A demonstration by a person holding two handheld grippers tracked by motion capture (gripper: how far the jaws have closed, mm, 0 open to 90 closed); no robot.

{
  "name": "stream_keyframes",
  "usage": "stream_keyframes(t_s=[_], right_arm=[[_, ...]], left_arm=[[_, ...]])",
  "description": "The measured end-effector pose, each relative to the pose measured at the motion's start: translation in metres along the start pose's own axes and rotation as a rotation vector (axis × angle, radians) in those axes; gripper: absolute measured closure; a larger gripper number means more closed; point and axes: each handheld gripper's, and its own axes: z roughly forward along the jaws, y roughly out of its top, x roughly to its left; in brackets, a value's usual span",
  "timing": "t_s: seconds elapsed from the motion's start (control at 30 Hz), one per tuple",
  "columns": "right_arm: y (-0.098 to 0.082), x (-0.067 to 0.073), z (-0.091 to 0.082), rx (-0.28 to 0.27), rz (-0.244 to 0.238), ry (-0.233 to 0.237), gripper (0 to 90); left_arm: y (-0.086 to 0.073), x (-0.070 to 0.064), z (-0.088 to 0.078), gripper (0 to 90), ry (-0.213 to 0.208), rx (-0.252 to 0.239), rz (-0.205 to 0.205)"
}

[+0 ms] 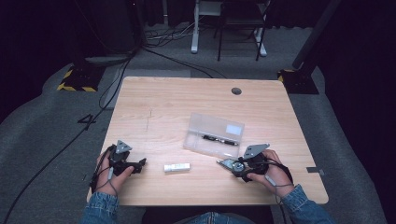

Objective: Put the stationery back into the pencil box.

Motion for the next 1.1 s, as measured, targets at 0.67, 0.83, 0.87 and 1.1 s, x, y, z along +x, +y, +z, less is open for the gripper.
stream_keyframes(t_s=[0.67, 0.83, 0.87, 1.1], right_arm=[[-0.001, 0.002, -0.006, -0.005, -0.03, 0.025, 42.2], [0.001, 0.004, -0.011, -0.018, -0.044, 0.041, 42.2], [0.002, 0.005, -0.012, -0.02, -0.046, 0.045, 42.2], [0.01, 0.008, -0.021, -0.047, -0.068, 0.046, 42.2]], left_arm=[[0.0, 0.0, 0.0, 10.7, 0.001, 0.0, 0.002], [0.0, 0.0, 0.0, 10.7, 0.002, 0.001, 0.003], [0.0, 0.0, 0.0, 10.7, 0.001, 0.001, 0.002], [0.0, 0.0, 0.0, 10.7, 0.001, 0.0, 0.002]])
